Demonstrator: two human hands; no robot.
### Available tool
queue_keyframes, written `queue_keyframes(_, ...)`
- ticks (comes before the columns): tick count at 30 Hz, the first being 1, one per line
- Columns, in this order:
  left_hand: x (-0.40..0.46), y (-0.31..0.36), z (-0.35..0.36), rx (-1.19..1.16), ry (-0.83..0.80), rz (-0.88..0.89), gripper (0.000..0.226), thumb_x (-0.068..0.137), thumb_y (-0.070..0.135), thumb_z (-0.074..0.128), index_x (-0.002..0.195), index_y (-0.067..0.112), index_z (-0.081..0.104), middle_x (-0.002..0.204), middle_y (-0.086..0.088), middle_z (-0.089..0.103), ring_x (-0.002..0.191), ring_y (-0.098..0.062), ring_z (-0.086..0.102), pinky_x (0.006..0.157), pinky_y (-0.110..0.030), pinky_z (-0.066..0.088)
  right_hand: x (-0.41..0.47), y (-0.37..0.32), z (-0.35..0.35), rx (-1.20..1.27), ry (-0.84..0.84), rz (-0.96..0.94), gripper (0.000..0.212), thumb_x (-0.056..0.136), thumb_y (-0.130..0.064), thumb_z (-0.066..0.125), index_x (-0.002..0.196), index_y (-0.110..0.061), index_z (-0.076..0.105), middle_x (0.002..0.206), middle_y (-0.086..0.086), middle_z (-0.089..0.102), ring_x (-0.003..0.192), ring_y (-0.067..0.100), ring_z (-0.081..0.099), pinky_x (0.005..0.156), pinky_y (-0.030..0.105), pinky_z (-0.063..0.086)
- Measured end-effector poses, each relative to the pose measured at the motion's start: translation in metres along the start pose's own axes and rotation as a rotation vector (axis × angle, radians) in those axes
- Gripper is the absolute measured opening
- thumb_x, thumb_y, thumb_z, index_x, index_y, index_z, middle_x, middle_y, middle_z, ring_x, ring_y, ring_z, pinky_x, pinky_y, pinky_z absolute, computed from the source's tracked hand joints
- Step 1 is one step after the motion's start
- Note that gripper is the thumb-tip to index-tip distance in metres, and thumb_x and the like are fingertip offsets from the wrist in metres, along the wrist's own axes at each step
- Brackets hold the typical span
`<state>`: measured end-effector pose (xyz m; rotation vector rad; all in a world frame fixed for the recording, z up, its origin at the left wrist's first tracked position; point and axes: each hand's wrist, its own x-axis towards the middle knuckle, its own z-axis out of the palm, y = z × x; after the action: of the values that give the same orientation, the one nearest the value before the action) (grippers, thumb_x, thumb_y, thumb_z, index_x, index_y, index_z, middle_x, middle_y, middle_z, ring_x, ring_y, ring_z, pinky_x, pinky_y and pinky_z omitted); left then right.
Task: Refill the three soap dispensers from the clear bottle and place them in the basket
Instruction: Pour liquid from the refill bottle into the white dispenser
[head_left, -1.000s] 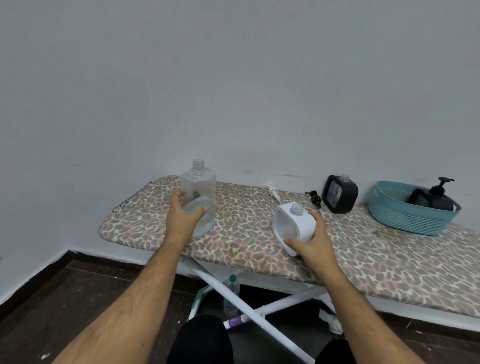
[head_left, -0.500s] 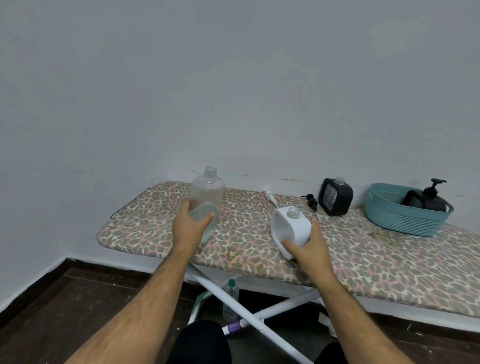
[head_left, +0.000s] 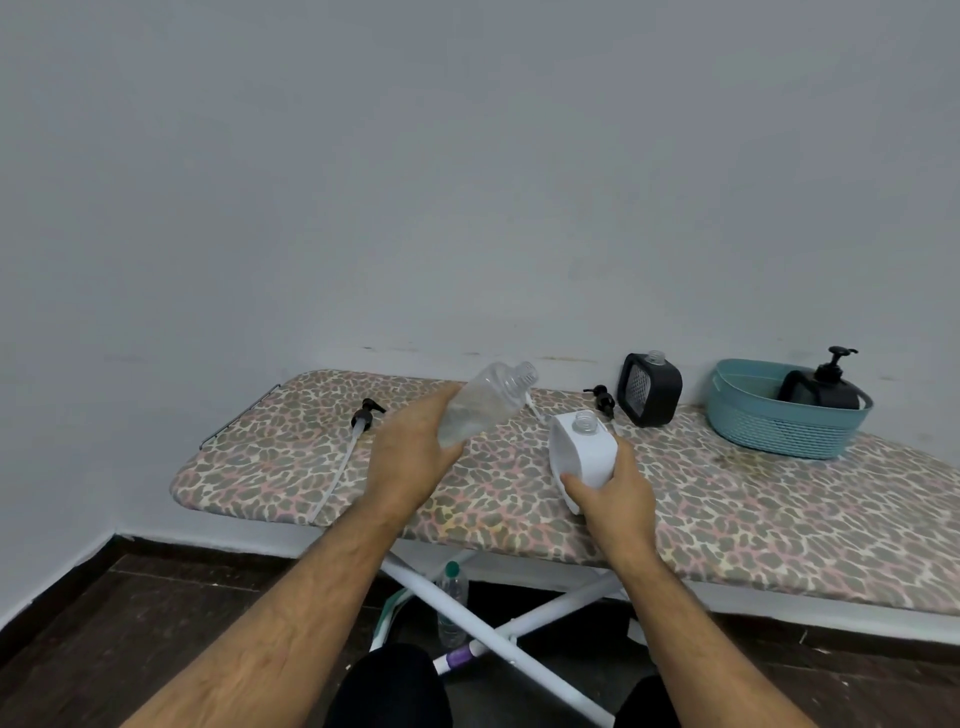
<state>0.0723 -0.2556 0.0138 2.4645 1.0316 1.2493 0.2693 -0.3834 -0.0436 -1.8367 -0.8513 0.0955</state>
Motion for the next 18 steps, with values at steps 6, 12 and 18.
queue_keyframes(6,0.006,-0.002,0.004,0.245,-0.066,0.141,0.072,0.073,0.024,0.083,0.138,0.023,0.052,0.121,0.001,0.068,0.103,-0.020,0.066,0.081,-0.036,0.053,-0.003,-0.010,0.001,-0.118,0.038,0.014,0.075,0.083,-0.039,0.076,0.147,-0.027,0.039,0.111,0.003,0.069,0.083,0.016,0.054,0.070,0.029,0.047)
queue_keyframes(12,0.011,0.004,0.006,0.345,-0.088,0.203,0.070,0.072,0.024,0.084,0.136,0.021,0.055,0.119,-0.001,0.069,0.099,-0.022,0.066,0.078,-0.037,0.054,-0.007,-0.013,0.001,-0.148,0.033,-0.001,0.078,0.083,-0.040,0.076,0.149,-0.029,0.036,0.112,0.002,0.070,0.085,0.017,0.062,0.072,0.029,0.051)
queue_keyframes(18,0.014,0.010,0.011,0.400,-0.128,0.249,0.075,0.062,0.019,0.090,0.131,0.020,0.059,0.113,-0.001,0.071,0.094,-0.025,0.068,0.074,-0.037,0.055,-0.006,-0.010,-0.003,-0.174,0.025,0.020,0.077,0.083,-0.040,0.075,0.148,-0.027,0.036,0.110,0.004,0.071,0.086,0.019,0.062,0.069,0.024,0.041)
